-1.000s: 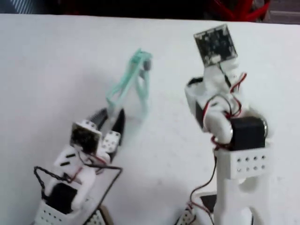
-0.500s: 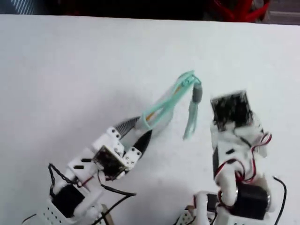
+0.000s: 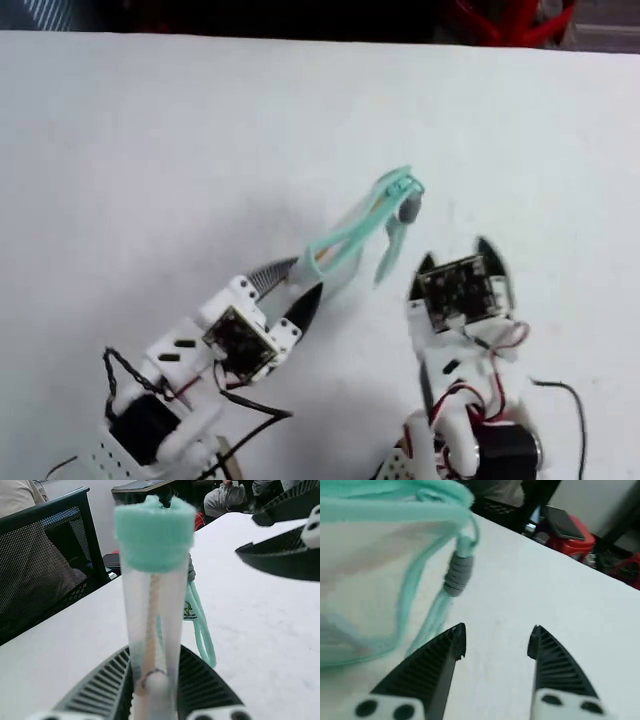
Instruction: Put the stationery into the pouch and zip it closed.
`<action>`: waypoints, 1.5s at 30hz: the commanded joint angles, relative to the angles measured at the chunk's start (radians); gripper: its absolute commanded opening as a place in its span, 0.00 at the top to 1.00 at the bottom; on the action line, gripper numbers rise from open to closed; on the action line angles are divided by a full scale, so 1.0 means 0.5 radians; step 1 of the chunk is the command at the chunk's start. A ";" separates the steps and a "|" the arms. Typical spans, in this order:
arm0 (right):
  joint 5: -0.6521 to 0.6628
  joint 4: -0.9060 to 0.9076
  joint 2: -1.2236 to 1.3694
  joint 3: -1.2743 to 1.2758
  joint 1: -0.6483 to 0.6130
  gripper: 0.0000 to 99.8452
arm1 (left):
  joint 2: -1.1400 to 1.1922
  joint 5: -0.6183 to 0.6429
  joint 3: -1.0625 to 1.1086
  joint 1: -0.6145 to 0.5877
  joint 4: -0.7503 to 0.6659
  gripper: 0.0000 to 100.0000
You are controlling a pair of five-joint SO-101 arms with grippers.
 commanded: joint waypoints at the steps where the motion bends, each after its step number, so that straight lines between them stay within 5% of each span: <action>1: -0.163 -0.143 -0.008 0.049 -0.115 0.79 | -0.017 -0.006 -0.052 0.032 0.006 0.98; 11: -0.279 -0.692 0.041 0.334 -0.121 0.72 | -0.017 -0.006 -0.052 0.032 0.046 0.98; 17: -0.282 -1.097 0.575 0.292 -0.121 0.72 | -0.017 -0.006 -0.049 0.032 0.046 0.98; 26: -0.396 -1.204 0.910 0.095 -0.121 0.72 | -0.017 -0.009 0.000 0.032 0.031 0.98; 35: -0.150 -1.499 1.229 0.098 -0.069 0.99 | -0.017 -0.012 0.000 0.032 0.031 0.98; 45: -0.184 -1.229 0.551 0.021 0.121 0.98 | -0.017 -0.006 0.000 0.029 0.028 0.98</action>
